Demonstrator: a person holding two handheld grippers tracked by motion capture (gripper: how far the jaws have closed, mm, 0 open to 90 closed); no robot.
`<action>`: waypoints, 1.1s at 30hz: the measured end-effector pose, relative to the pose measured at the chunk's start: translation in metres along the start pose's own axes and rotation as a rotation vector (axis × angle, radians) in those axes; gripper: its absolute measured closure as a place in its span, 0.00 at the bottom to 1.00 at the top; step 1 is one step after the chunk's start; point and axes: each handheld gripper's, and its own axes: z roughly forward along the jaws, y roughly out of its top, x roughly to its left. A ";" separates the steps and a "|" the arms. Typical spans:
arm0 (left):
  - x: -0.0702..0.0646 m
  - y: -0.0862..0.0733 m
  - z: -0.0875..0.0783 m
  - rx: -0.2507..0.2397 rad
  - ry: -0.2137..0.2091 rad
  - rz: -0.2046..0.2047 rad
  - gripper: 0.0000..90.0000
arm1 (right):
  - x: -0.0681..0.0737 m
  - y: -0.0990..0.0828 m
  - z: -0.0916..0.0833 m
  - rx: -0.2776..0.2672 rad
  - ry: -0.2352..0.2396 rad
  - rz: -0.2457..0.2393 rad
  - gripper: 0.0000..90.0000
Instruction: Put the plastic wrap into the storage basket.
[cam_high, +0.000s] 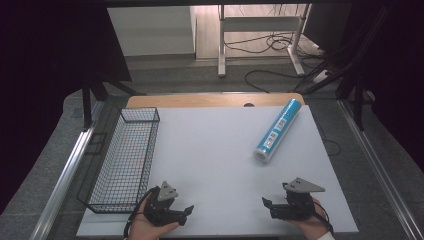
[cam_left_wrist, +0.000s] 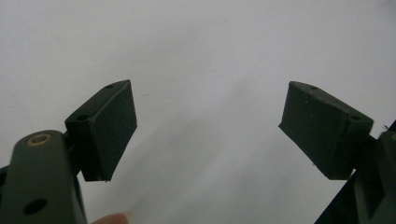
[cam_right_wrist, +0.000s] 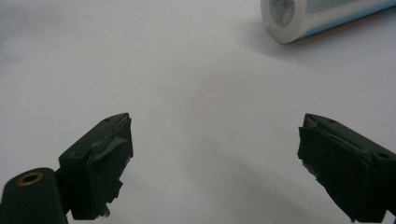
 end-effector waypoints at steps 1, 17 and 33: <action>0.000 0.000 0.000 0.000 0.000 -0.001 0.20 | 0.000 0.000 -0.001 -0.002 -0.002 0.001 0.12; 0.000 0.006 0.000 -0.011 -0.002 -0.047 0.20 | -0.007 -0.005 -0.006 0.002 -0.028 0.004 0.14; -0.007 0.035 0.006 -0.017 -0.054 -0.061 0.20 | -0.013 -0.009 -0.012 0.006 -0.023 -0.014 0.16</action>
